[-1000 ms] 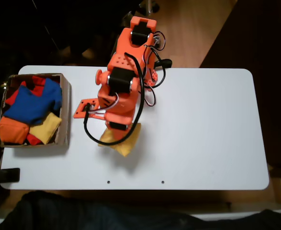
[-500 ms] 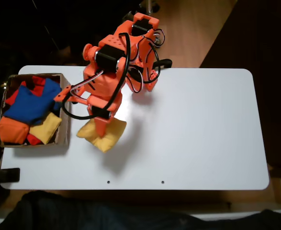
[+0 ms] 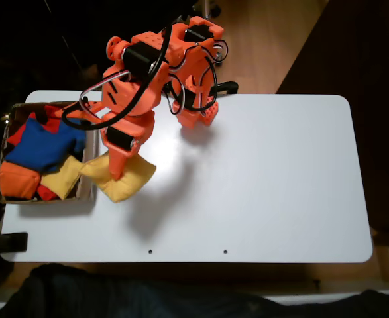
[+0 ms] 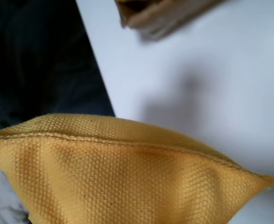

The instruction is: Grasp a bag and put it in the box.

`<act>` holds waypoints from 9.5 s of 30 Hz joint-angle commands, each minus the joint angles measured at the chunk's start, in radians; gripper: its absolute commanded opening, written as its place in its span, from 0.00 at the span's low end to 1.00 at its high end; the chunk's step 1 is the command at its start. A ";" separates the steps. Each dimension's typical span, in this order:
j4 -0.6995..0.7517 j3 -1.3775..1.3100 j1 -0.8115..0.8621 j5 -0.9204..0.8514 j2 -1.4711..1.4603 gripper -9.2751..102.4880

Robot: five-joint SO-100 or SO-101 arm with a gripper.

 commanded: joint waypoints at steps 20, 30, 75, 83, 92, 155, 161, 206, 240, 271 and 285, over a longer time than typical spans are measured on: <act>-0.190 -0.005 0.239 -0.054 0.098 0.24; -0.296 -0.012 0.385 -0.069 0.037 0.24; -0.397 -0.486 0.762 -0.112 -0.526 0.24; -0.367 -0.509 0.781 -0.172 -0.618 0.25; -0.264 -0.509 0.762 -0.255 -0.683 0.37; -0.127 -0.032 0.215 -0.054 0.146 0.82; -0.178 0.051 0.097 -0.035 0.249 0.82; -0.360 0.914 -0.552 0.133 0.931 0.08; -0.163 1.250 -0.612 0.156 1.149 0.08; -0.115 1.328 -0.548 0.120 1.149 0.08; -0.115 1.328 -0.548 0.120 1.149 0.08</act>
